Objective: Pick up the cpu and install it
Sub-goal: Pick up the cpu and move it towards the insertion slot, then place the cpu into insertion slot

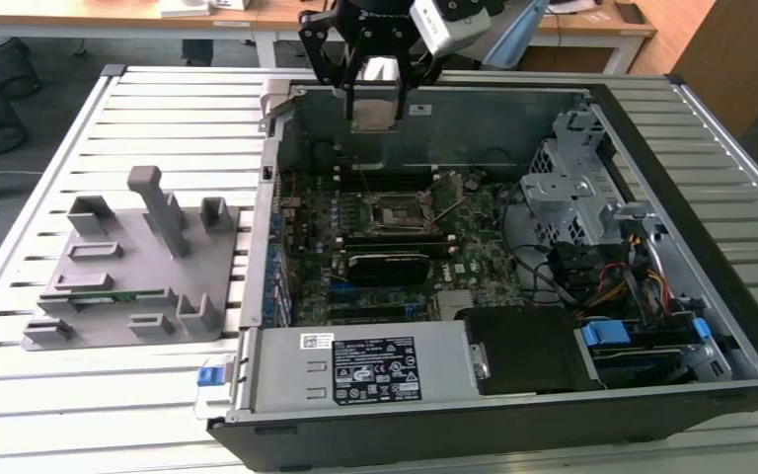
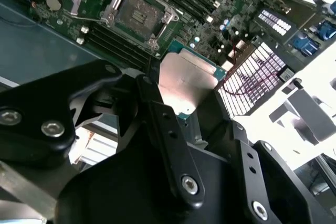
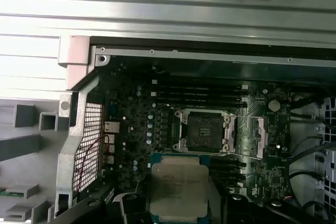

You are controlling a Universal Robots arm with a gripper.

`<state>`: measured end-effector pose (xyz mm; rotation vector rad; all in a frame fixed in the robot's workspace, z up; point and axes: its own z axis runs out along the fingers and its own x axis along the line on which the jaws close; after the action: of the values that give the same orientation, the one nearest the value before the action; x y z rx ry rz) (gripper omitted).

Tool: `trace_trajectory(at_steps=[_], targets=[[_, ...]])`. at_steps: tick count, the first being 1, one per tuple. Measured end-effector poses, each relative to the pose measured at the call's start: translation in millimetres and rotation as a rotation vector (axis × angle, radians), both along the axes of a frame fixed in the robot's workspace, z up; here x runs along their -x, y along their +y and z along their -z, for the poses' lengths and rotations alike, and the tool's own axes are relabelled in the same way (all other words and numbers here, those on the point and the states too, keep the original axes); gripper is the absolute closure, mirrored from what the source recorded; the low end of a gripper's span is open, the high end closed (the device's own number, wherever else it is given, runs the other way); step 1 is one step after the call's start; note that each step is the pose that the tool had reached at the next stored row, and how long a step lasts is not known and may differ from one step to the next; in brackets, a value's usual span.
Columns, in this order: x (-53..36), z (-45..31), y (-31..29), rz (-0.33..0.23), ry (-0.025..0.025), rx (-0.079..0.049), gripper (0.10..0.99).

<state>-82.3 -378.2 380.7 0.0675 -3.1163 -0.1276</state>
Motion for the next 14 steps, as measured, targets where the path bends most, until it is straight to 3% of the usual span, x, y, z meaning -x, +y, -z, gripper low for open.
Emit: trace_trajectory(at_steps=[10, 14], targets=[[-3.4, 0.0, 0.0, 0.001, -0.0001, 0.000, 0.557], [-3.4, 0.2, 0.2, 0.028, -0.0001, 0.000, 0.557]])
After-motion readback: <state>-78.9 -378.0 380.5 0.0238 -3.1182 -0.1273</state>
